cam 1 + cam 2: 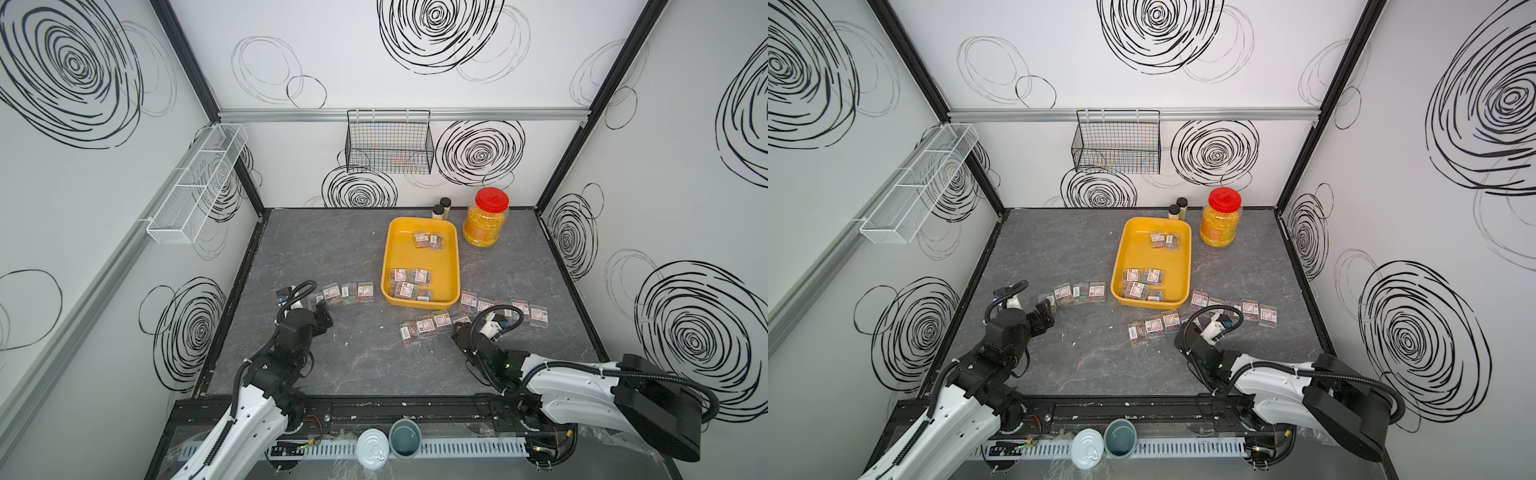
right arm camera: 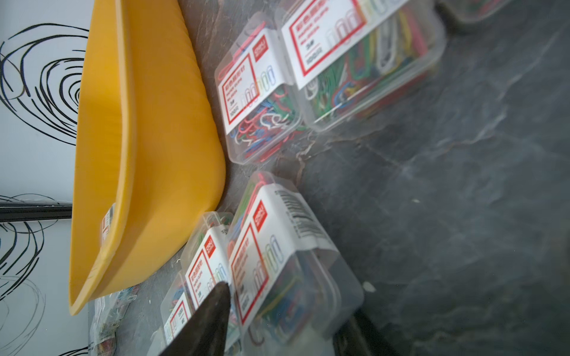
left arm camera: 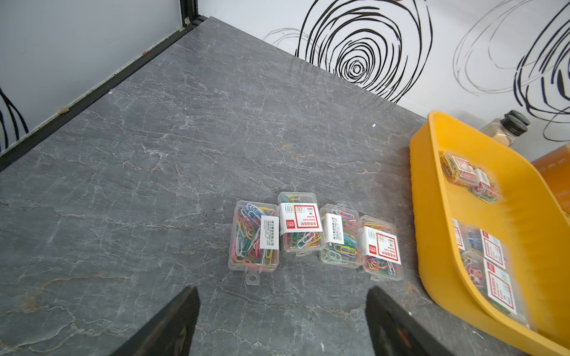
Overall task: Take the paper clips out of the storage box
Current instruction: Place the boxed paper clips at the center of the board.
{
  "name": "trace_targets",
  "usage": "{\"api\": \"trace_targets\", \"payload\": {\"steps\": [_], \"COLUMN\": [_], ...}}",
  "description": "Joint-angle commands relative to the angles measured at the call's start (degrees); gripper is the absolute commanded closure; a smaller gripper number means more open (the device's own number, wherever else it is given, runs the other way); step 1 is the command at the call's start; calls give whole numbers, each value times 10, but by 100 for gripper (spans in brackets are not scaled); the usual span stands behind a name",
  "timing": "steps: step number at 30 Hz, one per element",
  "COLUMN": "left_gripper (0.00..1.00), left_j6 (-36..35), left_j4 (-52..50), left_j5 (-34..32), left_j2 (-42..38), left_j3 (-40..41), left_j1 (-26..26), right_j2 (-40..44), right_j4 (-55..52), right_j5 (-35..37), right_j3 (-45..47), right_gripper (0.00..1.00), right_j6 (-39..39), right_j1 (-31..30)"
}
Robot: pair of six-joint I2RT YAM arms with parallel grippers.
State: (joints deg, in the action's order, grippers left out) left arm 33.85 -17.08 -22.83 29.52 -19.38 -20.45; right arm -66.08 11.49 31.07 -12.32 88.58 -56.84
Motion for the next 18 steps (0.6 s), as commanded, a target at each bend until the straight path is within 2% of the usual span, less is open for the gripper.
{"api": "trace_targets", "payload": {"steps": [1,10,14,18], "left_gripper": [11,11,11,11], "left_j6": [3,3,3,1], "left_j4": [6,7,7,9], "left_j5": [4,5,6,11], "left_j2": [-3,-4,-3,-7], "left_j3": [5,5,5,6], "left_j1": [3,3,3,3], "right_j2": [-24,58,71,69], "right_j4": [-12,-88,-130,-185], "right_j5": [-18,-31,-48,-35], "right_j3": [-13,-33,-73,-149], "right_gripper": [35,19,15,16], "right_j6": [6,-40,-107,-209], "right_j1": [-5,-5,-4,11]}}
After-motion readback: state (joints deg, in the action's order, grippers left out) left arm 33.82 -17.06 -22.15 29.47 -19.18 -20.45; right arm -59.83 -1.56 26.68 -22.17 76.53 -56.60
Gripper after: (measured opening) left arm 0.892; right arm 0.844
